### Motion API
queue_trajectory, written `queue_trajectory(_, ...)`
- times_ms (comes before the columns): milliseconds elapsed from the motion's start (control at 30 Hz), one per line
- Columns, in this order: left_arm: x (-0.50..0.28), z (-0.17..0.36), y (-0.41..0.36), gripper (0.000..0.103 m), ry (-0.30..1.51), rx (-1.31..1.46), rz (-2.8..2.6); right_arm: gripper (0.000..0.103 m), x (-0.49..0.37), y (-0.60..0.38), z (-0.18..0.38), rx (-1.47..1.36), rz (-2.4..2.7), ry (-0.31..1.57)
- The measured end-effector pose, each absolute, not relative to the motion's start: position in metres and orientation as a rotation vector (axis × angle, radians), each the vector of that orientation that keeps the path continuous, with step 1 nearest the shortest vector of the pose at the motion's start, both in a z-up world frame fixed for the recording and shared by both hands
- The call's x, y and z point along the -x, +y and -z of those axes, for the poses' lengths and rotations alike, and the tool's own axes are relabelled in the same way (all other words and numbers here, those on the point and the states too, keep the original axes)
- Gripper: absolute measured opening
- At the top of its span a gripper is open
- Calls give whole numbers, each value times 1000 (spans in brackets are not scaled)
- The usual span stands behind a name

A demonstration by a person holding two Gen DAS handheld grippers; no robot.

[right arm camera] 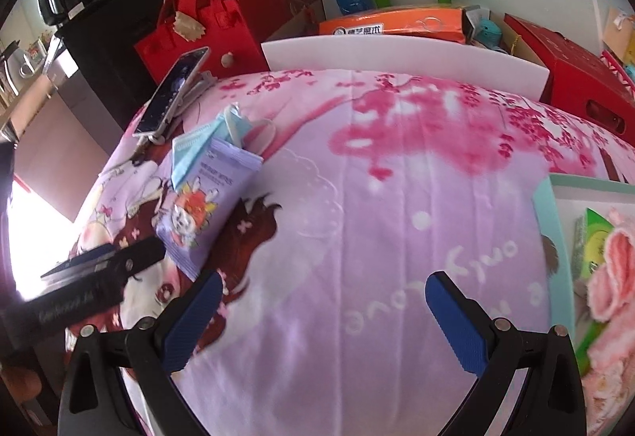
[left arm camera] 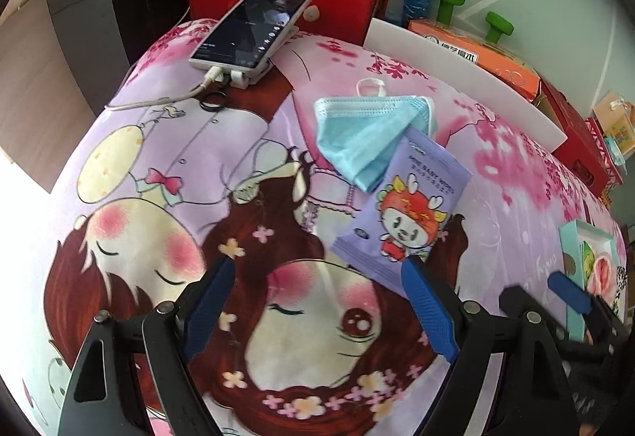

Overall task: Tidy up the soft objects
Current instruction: 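Move both open tools from the tray to the blue mask and wipes packet, then grasp the blue face mask with the left tool while the right tool grasps the purple wipes packet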

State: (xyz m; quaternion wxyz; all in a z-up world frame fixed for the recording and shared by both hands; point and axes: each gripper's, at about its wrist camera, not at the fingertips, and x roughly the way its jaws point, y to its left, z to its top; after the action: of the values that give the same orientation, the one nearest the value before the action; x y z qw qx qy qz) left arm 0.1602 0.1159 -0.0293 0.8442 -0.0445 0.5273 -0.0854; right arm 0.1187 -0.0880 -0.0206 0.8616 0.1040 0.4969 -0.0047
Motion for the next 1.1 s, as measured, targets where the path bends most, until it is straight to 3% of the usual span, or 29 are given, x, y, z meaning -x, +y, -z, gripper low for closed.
queue_trajectory(267,-156,33,142,86,1099,54,148,103,-144,-73,22,-309,-27,1038)
queue_trajectory(767,-150,36,183,86,1085,74,39,103,-194,-10,42,-214,-43,1080)
queue_trajectory(1100,-150,35,180,86,1084,86,44,103,-191,-26,50,-156,62,1083)
